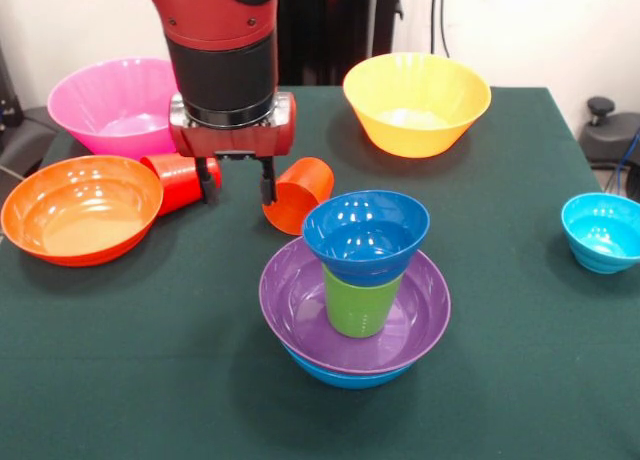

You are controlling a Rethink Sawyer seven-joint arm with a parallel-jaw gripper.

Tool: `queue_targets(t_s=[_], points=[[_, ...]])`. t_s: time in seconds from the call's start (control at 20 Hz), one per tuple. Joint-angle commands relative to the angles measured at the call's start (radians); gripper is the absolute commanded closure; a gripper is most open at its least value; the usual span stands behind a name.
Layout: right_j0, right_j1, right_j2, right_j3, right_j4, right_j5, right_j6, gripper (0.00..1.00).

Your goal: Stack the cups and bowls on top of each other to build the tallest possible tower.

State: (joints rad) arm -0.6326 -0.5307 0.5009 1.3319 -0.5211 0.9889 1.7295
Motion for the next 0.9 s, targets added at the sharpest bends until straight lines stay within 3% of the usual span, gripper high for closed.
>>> queue_targets(t_s=[0.05, 0.3, 0.9], points=[[-0.022, 0.017, 0.033, -0.048, -0.127, 0.015, -0.36, 0.0], [-0.065, -0.013, 0.038, -0.01, -0.137, -0.005, -0.4, 0.0], [-0.168, 0.054, 0.077, -0.031, -0.169, -0.005, -0.502, 0.0]])
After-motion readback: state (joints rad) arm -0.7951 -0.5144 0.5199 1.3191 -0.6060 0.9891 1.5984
